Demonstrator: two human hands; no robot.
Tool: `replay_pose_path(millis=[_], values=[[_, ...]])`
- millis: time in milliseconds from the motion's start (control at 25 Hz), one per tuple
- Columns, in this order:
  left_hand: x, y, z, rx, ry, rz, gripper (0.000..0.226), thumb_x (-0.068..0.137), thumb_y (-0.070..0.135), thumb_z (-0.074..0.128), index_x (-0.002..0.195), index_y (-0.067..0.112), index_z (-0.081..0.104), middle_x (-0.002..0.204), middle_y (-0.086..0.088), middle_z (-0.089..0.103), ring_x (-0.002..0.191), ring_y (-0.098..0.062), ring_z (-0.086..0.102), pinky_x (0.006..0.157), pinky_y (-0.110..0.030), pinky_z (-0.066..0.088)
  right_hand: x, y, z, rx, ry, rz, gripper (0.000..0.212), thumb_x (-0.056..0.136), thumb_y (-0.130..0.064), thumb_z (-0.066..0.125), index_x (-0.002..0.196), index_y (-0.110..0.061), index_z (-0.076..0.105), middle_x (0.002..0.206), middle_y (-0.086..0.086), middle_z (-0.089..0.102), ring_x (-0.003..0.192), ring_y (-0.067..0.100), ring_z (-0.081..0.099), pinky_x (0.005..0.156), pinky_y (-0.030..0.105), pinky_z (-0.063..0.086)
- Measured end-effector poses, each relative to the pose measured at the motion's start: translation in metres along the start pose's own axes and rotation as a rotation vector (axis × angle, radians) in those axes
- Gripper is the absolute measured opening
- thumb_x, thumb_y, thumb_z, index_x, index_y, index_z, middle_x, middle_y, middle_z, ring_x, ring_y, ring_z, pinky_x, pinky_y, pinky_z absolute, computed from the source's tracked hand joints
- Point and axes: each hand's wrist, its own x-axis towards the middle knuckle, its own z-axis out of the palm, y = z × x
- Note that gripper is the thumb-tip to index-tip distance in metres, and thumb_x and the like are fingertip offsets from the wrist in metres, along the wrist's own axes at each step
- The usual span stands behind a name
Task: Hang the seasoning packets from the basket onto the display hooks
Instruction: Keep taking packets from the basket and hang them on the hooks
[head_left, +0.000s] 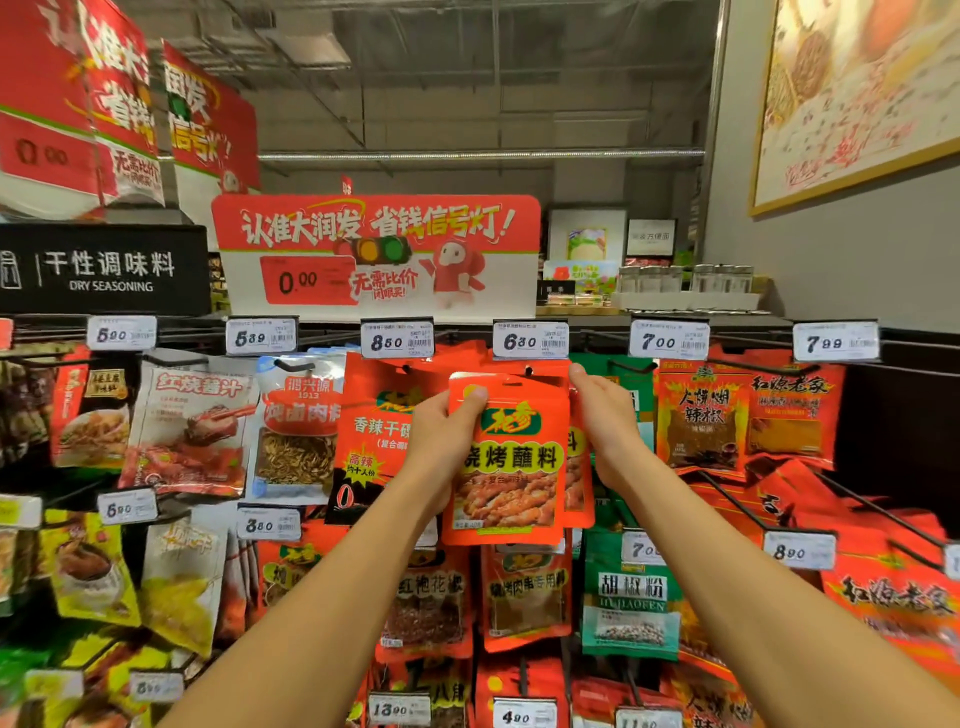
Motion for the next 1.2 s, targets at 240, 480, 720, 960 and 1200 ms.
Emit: replay_pose_path(millis=[240,480,720,960,1200], values=[[0.010,0.006,0.037,0.014,0.053,-0.013,0.024,0.095,0.034,0.065,0.082,0.016,0.072,0.081,-0.002,0.078,0.079,-0.022,0.075,0.071,-0.035,0.058,-0.001,-0.002,0.000,-0.084,0.005,-0.036,0.041,0.092,-0.055,0.063,0.084,-0.016,0.072,0.082,0.002,0.077,0.078,0.023,0.075,0.075,0.044,0.059],[0.020,0.007,0.042,0.034,0.178,-0.056,0.025,0.093,0.035,0.067,0.076,0.016,0.070,0.074,-0.003,0.074,0.072,-0.024,0.070,0.064,-0.034,0.051,0.005,-0.007,0.009,-0.247,0.082,-0.070,0.041,0.090,-0.053,0.064,0.076,-0.015,0.066,0.079,0.006,0.073,0.077,0.025,0.069,0.072,0.044,0.054],[-0.008,-0.024,0.029,0.502,0.183,0.072,0.055,0.096,0.044,0.059,0.137,0.007,0.056,0.134,-0.012,0.062,0.125,-0.031,0.057,0.105,-0.047,0.046,-0.017,0.017,0.001,-0.251,0.104,-0.098,0.028,0.094,-0.055,0.056,0.098,-0.027,0.058,0.087,-0.012,0.065,0.081,0.010,0.061,0.063,0.031,0.039],[-0.004,-0.050,0.045,0.631,0.160,0.055,0.068,0.098,0.032,0.059,0.157,0.019,0.028,0.145,-0.009,0.055,0.127,-0.032,0.055,0.107,-0.044,0.043,-0.004,0.032,0.014,-0.524,0.077,-0.127,0.039,0.105,-0.045,0.043,0.109,-0.011,0.061,0.105,0.011,0.068,0.101,0.035,0.062,0.076,0.038,0.042],[0.027,-0.042,0.051,0.727,0.204,-0.065,0.068,0.091,0.024,0.067,0.153,0.026,0.039,0.130,-0.013,0.066,0.120,-0.037,0.061,0.099,-0.044,0.050,0.020,0.030,0.016,-0.641,0.024,0.026,0.047,0.103,-0.052,0.042,0.121,-0.009,0.051,0.121,0.017,0.062,0.113,0.039,0.059,0.080,0.041,0.043]])
